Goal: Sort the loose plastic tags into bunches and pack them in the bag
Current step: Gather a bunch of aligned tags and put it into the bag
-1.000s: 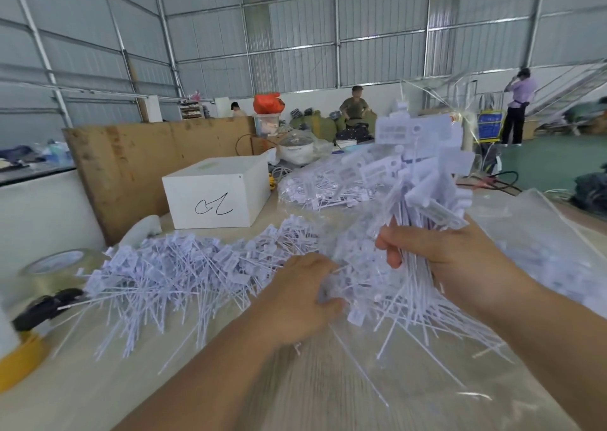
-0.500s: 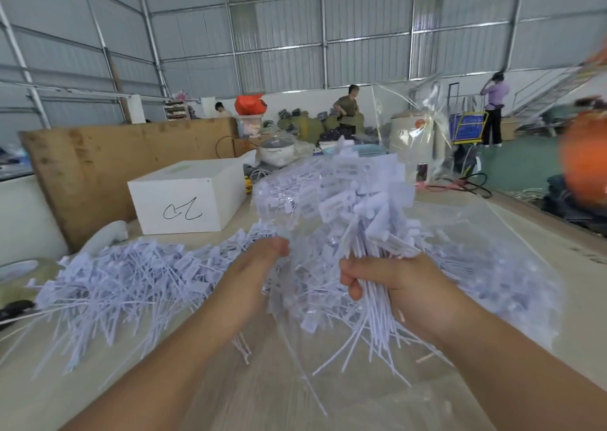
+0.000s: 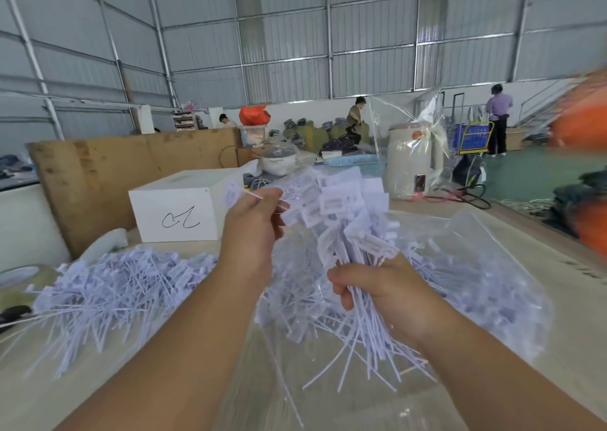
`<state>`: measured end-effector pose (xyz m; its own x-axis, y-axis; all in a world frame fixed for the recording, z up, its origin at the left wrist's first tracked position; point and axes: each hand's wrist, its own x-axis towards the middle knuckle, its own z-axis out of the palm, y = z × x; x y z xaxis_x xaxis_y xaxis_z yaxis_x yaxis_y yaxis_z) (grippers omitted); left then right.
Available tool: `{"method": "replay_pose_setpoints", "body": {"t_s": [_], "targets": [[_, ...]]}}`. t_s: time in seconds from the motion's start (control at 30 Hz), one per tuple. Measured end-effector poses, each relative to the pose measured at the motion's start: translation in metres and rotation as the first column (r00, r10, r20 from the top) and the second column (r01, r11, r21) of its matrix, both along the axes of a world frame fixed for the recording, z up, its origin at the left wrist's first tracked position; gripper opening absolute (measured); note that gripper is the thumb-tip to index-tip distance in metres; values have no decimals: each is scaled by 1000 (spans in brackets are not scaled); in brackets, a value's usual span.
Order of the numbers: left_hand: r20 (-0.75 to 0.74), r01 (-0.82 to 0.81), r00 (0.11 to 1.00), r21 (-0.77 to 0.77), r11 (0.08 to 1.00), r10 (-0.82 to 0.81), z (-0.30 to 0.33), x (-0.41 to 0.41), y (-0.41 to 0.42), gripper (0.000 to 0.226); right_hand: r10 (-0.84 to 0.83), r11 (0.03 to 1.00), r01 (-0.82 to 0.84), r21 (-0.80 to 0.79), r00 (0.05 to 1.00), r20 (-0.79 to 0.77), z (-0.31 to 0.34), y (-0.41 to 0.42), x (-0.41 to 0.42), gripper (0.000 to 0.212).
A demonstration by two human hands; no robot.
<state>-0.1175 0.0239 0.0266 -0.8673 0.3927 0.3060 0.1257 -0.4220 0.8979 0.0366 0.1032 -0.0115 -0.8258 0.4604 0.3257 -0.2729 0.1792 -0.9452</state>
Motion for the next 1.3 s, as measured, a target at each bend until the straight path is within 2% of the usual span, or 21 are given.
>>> {"method": "replay_pose_setpoints", "body": {"t_s": [0.13, 0.23, 0.3, 0.4, 0.47, 0.6, 0.73, 0.8, 0.87, 0.93, 1.0, 1.07, 1.13, 1.2, 1.3], "targets": [[116, 18, 993, 42, 999, -23, -18, -7, 4, 18, -40, 997, 33, 75, 994, 97, -3, 4, -2, 26], [136, 72, 988, 27, 997, -75, -29, -9, 4, 14, -98, 993, 87, 82, 985, 141, -4, 8, -2, 29], [138, 102, 984, 62, 993, -110, -27, -13, 0, 15, -95, 992, 80, 95, 981, 167, -3, 8, -1, 24], [208, 37, 975, 168, 985, -72, -16, -31, -13, 15, -94, 993, 75, 96, 974, 207, -1, 8, 2, 22], [211, -23, 977, 134, 991, -6, -16, -41, -22, 15, -107, 992, 91, 86, 971, 212, -1, 7, 3, 18], [158, 34, 987, 4, 999, -34, -27, -34, -19, 13, -129, 986, 113, 120, 982, 141, -4, 8, 0, 18], [-109, 133, 982, -184, 974, -154, -28, -10, -11, 26, -150, 988, 144, 58, 984, 99, -6, 11, 0, 23], [-148, 232, 953, -198, 952, -263, -31, 6, -7, 33, -158, 987, 153, 57, 982, 104, -6, 9, 1, 25], [-147, 321, 925, -183, 929, -349, -34, 21, -3, 29, -150, 986, 143, 84, 984, 91, -7, 6, 1, 21], [-124, 354, 919, -150, 923, -373, -36, 28, 0, 35, -106, 994, 105, 10, 994, 18, -7, 3, -1, 5], [-105, 344, 928, -125, 931, -357, -36, 31, 0, 37, -57, 995, 55, -79, 998, -14, -9, 4, -3, 14], [-123, 328, 932, -112, 938, -341, -35, 34, -2, 29, -27, 992, 24, -126, 999, -20, -8, 3, -3, 11], [-187, 275, 934, -164, 947, -304, -35, 36, -2, 23, -21, 993, 19, -116, 1000, -19, -6, 2, 0, 6], [-214, 238, 931, -260, 936, -297, -34, 34, -3, 32, -10, 989, 11, -147, 1000, 7, -2, 3, 2, 12], [-75, 383, 905, -290, 877, -420, -32, 25, -7, 52, 66, 942, -64, -329, 998, -5, 2, 5, 4, 12]]}}
